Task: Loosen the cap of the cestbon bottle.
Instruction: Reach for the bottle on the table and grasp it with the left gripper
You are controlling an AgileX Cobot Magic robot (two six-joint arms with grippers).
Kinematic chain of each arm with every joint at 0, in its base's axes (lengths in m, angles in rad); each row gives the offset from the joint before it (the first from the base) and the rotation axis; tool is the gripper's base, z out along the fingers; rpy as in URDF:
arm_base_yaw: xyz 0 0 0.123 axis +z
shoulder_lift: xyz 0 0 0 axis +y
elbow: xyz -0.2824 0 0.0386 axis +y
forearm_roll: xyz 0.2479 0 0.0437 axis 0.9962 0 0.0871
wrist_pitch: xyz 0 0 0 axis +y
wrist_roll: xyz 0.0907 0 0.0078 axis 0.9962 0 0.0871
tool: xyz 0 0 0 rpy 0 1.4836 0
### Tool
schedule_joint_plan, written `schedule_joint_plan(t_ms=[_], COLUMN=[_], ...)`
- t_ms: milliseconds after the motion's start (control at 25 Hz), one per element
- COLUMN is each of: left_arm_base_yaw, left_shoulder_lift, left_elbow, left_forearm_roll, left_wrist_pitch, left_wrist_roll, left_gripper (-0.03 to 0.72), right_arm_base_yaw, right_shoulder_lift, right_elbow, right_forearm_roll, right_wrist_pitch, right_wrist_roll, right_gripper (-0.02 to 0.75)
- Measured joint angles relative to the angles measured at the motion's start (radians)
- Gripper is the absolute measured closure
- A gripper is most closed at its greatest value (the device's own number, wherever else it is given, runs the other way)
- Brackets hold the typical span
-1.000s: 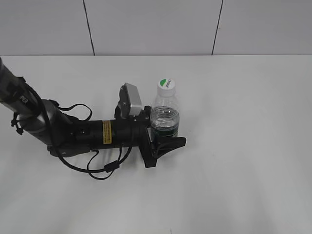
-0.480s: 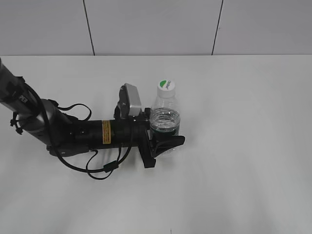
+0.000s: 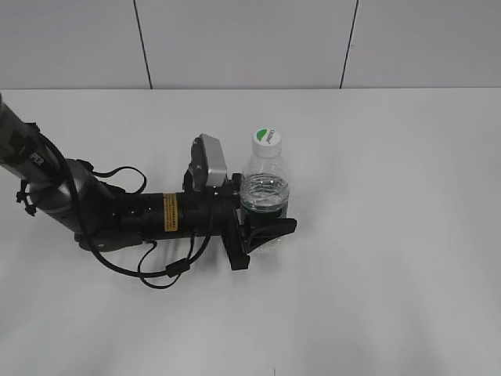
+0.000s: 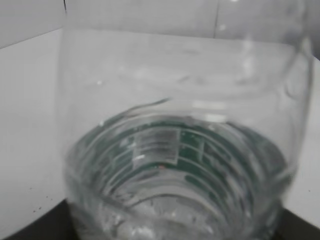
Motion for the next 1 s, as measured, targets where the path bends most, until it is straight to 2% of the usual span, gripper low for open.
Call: schedule_joint_plan(t_ms=[160,520,1000], left_arm_base_yaw=[0.002,0.004,0.035], left_shoulder_lift=[0.0,-0.025,-0.028], left_elbow=[0.0,-0.001,-0.001], left_forearm_roll=[0.017,0.153,0.167], left_wrist_pitch=[0.0,0.01,0.011], left_wrist_roll=[0.0,-0.028,-0.069], left_gripper=[0.277,0.277,0.277], right_arm_base_yaw=[0.0,0.0,0.0], right_shoulder_lift=[0.0,0.0,0.0], right_elbow=[0.0,0.0,0.0], right_forearm_roll=[0.0,0.0,0.0], right_wrist_pitch=[0.0,0.0,0.0], right_wrist_roll=[0.0,0.0,0.0], right_gripper=[0.22,0.22,0.22])
